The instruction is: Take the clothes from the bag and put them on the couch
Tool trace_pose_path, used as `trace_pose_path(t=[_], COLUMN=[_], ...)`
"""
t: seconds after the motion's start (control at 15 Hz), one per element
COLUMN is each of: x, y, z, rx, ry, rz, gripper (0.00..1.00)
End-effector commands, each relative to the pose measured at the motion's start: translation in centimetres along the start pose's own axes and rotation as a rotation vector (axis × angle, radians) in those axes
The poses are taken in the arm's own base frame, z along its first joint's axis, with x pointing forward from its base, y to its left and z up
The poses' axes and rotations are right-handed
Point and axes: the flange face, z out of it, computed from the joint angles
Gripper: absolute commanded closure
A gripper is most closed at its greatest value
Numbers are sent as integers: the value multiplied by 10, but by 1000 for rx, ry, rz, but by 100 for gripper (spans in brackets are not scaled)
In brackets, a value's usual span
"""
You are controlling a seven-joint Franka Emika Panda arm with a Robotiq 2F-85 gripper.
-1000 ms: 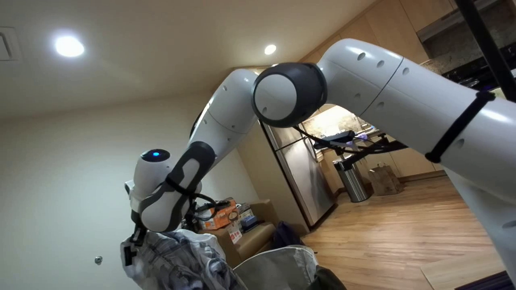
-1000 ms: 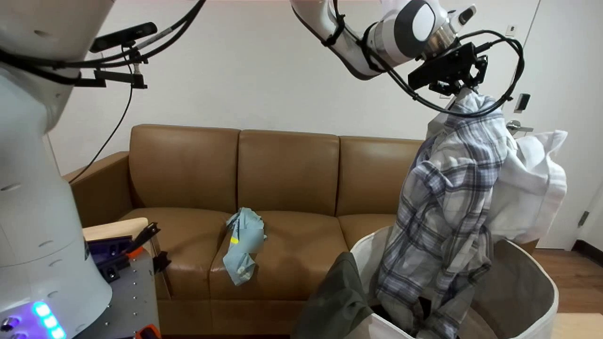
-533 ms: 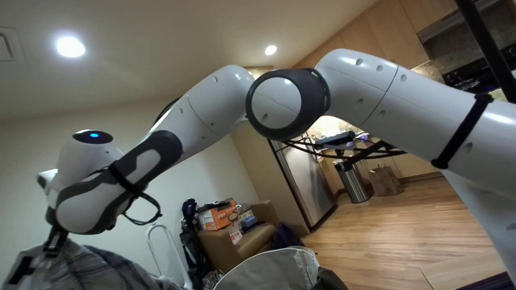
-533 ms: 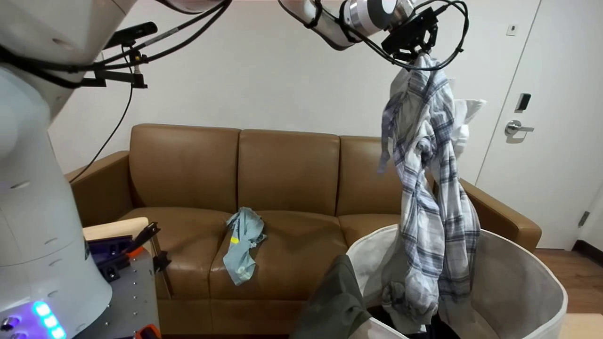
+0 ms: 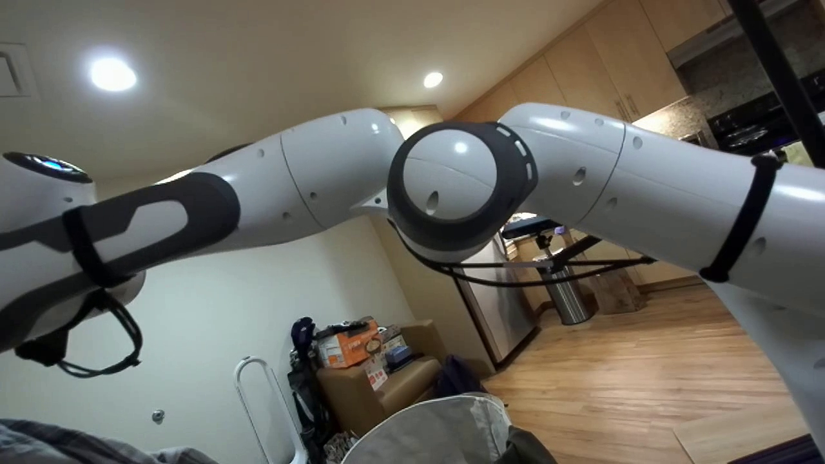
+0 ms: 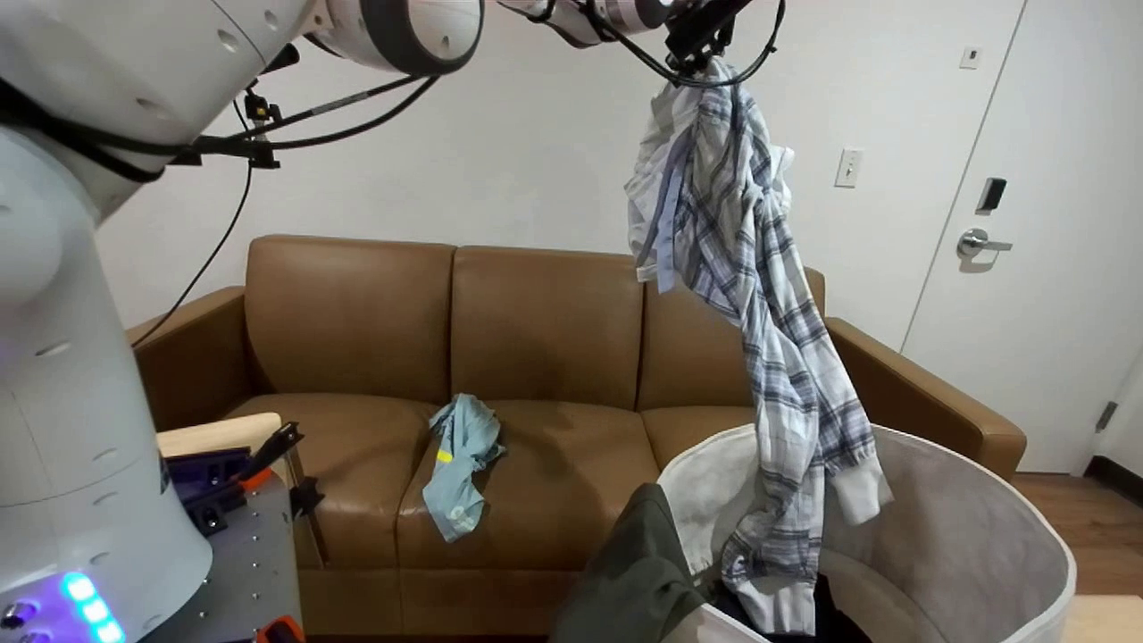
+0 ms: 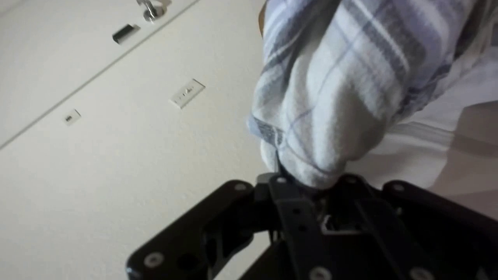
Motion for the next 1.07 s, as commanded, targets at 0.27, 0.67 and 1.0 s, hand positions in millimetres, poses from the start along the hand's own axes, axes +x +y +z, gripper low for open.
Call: trace_pose_path(t=[0.27,0.67,1.0], x=[36,27,39], y=[-22,-42,-81], z=[4,24,43], rx=[132,214,290], ry=[233,221,262], rz=[-144,-132,-145], gripper=[89,81,89])
